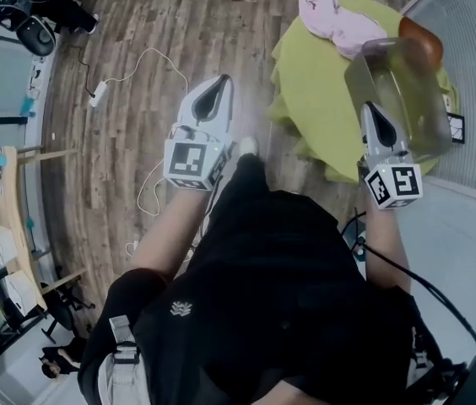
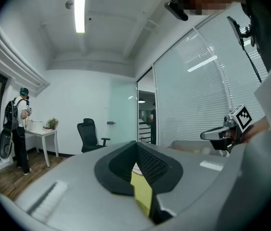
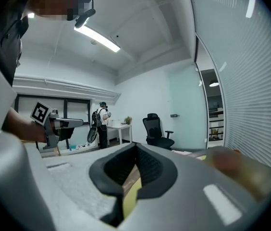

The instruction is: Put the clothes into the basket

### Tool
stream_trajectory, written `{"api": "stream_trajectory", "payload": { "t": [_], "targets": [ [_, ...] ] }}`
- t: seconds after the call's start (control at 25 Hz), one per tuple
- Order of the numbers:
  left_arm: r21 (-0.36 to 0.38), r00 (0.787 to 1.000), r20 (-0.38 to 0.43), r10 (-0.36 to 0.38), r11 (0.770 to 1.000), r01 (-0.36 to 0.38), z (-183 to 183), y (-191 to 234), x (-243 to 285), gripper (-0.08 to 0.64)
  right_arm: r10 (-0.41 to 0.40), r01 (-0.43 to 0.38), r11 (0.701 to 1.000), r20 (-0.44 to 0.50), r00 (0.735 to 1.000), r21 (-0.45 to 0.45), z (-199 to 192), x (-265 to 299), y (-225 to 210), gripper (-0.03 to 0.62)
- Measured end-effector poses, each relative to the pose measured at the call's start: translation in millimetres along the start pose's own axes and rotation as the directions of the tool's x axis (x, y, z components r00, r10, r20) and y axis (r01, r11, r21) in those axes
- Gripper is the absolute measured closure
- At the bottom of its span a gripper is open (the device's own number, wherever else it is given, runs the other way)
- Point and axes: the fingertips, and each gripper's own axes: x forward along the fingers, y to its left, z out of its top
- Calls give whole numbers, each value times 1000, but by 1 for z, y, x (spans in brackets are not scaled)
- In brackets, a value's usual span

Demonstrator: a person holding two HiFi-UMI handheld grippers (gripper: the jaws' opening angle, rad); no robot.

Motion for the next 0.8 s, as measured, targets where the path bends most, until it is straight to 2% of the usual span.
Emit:
{"api": "stream_trajectory", "payload": {
  "t": [0.16, 0.44, 0.6, 0.8],
  "targets": [
    [-12, 998, -10, -65, 998, 65, -1, 51, 42, 554, -33, 33, 999, -7, 999, 3, 9, 57, 11, 591],
    [3, 986, -22, -167, 986, 167, -5, 119, 105, 554, -155, 155, 988, -6, 988, -19, 27, 124, 12, 591],
    [1, 971, -27, -237, 972, 237, -8, 127, 143, 554, -232, 232, 972, 0, 973, -20, 33, 136, 3, 591],
    [-3, 944, -22, -329, 944, 329, -6, 110, 182, 554, -322, 322, 947, 7, 947, -14, 35, 127, -18, 591]
  ]
}}
